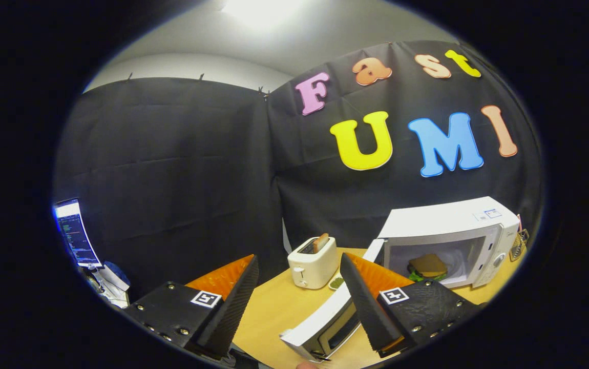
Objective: Open the microwave, put the food inside, and close the microwave door.
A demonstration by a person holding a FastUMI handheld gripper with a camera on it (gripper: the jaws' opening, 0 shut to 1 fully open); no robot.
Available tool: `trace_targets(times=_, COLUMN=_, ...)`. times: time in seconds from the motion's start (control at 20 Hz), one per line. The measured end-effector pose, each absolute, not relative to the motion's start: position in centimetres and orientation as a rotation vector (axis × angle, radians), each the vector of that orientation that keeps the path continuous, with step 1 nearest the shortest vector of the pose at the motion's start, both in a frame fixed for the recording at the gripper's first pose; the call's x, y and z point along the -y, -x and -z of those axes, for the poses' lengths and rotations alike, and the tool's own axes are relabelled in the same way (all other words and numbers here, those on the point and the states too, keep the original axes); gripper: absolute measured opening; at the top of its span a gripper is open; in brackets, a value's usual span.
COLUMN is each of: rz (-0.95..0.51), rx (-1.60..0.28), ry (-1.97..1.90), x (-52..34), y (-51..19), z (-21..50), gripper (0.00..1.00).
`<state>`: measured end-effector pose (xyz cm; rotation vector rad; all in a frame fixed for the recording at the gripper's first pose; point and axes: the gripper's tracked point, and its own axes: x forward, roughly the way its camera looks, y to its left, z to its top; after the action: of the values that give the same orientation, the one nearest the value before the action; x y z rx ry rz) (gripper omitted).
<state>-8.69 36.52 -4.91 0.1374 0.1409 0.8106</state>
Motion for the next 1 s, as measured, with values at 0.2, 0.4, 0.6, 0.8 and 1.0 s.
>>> trace_targets(times=0.2, rz=-0.892, rx=-0.168, ry=-0.087, x=-39.5, y=11.0, z=6.9, gripper=0.97)
trace_targets(times=0.4, rz=-0.952, rx=-0.204, ry=-0.073, x=-42.0, y=12.7, z=8.9, gripper=0.97)
trace_targets(times=0.6, rz=-0.987, rx=-0.262, ry=-0.060, x=-43.7, y=14.3, z=11.4, gripper=0.97)
trace_targets(times=0.8, rz=-1.000, rx=-0.260, ry=-0.020, x=-44.7, y=16.4, z=14.1, gripper=0.98)
trace_targets(times=1.0, rz=-1.036, rx=-0.234, ry=0.045, x=-46.2, y=17.7, z=14.2, gripper=0.98)
